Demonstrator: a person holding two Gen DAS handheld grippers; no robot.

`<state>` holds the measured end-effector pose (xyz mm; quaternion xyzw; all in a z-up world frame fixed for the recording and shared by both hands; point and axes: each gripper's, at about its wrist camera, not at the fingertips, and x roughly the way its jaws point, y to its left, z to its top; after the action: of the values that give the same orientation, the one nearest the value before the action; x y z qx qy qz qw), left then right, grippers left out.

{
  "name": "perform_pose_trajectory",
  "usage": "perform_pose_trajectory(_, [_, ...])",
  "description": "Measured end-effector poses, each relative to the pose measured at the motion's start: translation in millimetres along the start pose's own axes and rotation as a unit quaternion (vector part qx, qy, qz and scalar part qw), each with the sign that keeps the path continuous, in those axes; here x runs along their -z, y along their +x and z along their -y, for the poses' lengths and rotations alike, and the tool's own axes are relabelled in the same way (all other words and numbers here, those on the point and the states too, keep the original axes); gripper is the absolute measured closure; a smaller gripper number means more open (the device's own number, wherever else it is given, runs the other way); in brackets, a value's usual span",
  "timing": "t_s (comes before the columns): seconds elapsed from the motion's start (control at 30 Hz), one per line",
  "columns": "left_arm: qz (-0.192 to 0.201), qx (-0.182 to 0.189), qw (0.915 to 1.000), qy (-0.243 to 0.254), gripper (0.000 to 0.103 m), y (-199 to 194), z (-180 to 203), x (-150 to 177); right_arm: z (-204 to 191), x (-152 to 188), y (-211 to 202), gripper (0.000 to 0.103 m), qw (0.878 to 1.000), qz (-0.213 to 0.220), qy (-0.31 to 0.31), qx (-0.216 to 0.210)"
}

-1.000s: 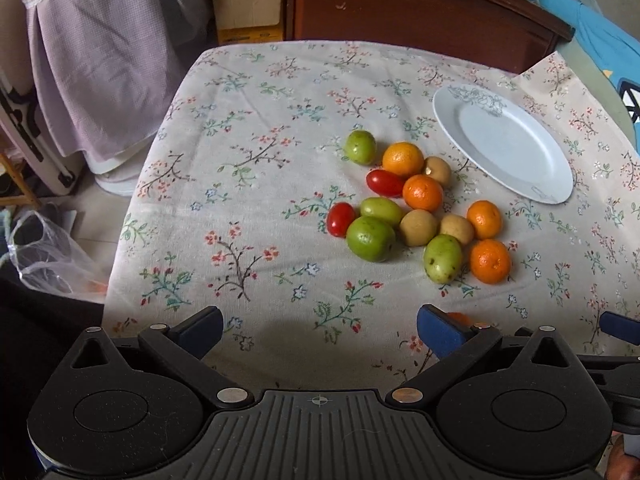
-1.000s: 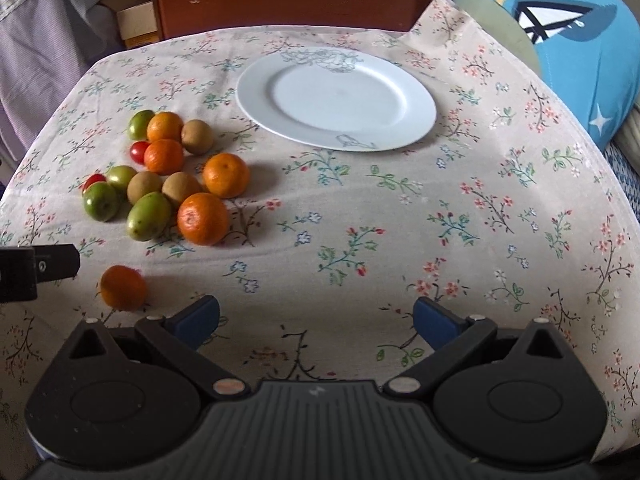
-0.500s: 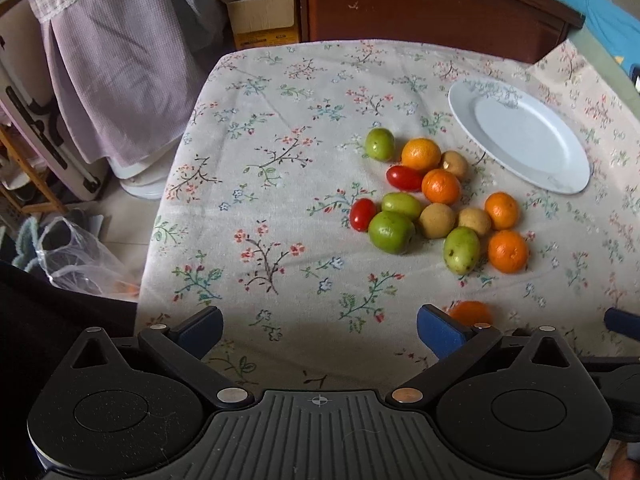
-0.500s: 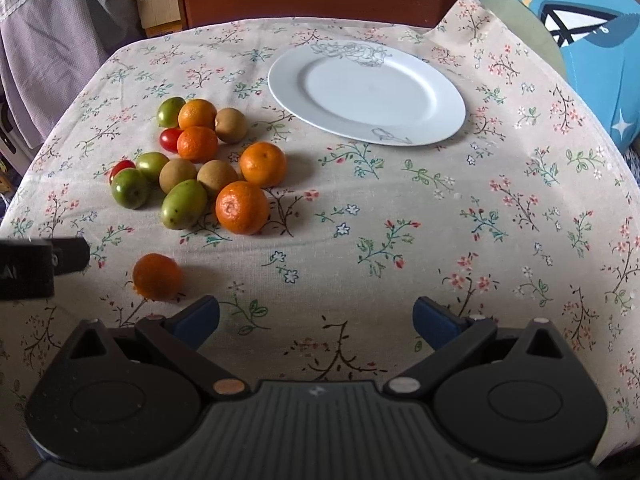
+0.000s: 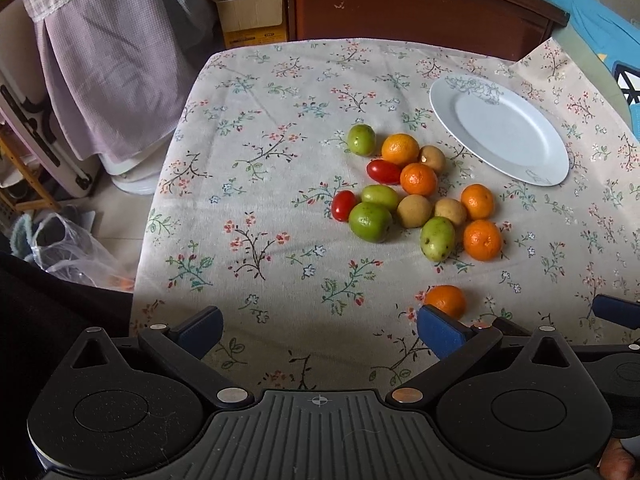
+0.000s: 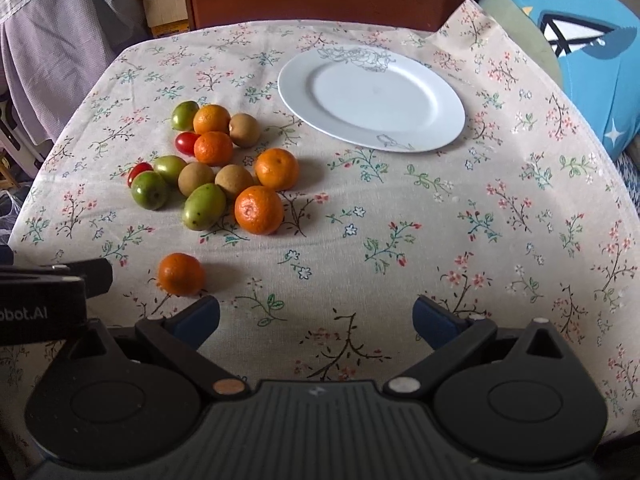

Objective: Organize fruits
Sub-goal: 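Move both tools toward the fruit pile, fingers open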

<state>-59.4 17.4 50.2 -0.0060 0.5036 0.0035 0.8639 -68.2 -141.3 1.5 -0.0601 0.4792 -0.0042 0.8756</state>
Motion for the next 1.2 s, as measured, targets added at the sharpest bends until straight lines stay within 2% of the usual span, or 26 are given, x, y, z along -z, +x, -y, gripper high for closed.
perform_pose_trajectory(0.2, [0.008,-0.007,0.9999,-0.001,0.0,-6.0,-1.0,0.7,6.0,-0.8,-1.3,0.001,1.0,-0.001,0.009,0.003])
perform_pose_trajectory(0.53, [-0.003,-0.021,0.9997,0.011,0.0,-6.7,2.8,6.6,19.2,-0.7,-8.5,0.001,0.999,0.0,0.041,-0.001])
perform_pose_trajectory(1.2, [-0.004,-0.037,0.9992,0.015,0.0,-9.3,6.6,10.0,20.1,-1.9,-15.0,0.004,0.999,0.014,0.036,-0.006])
